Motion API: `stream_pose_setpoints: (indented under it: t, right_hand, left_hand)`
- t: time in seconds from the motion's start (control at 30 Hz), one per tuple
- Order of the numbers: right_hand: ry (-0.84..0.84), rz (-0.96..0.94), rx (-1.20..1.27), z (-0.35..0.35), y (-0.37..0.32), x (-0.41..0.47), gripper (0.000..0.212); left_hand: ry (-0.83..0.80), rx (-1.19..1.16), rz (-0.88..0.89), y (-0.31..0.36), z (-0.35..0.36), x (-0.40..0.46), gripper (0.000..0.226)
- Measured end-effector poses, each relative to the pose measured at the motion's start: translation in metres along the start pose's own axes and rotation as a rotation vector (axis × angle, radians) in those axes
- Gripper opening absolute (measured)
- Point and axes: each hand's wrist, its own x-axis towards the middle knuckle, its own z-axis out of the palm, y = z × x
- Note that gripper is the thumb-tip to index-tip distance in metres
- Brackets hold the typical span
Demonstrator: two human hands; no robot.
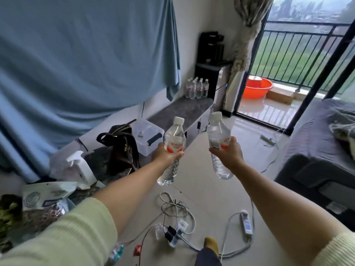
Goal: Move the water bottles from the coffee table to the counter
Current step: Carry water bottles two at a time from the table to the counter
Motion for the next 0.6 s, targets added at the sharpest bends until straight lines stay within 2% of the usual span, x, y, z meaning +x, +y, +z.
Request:
stream_pose_setpoints:
  t: [0.17,0.4,0.6]
  right_hand:
    - [-0.008,0.007,0.008,-0.011,0.015,0.068,0.065]
    - [-0.043,-0.016,-0.020,-0.048,0.040,0.194,0.064]
    - [-0.019,0.004,0.008,-0.077,0.060,0.307,0.064]
  left_hand:
    - [-0.040,0.022,0.039,0.036,0.041,0.059,0.059]
    - [-0.011,-0.021,0.020,0.101,0.119,0.146,0.054]
    - [-0.079,-0.100,0.017,0.152,0.192,0.214,0.050]
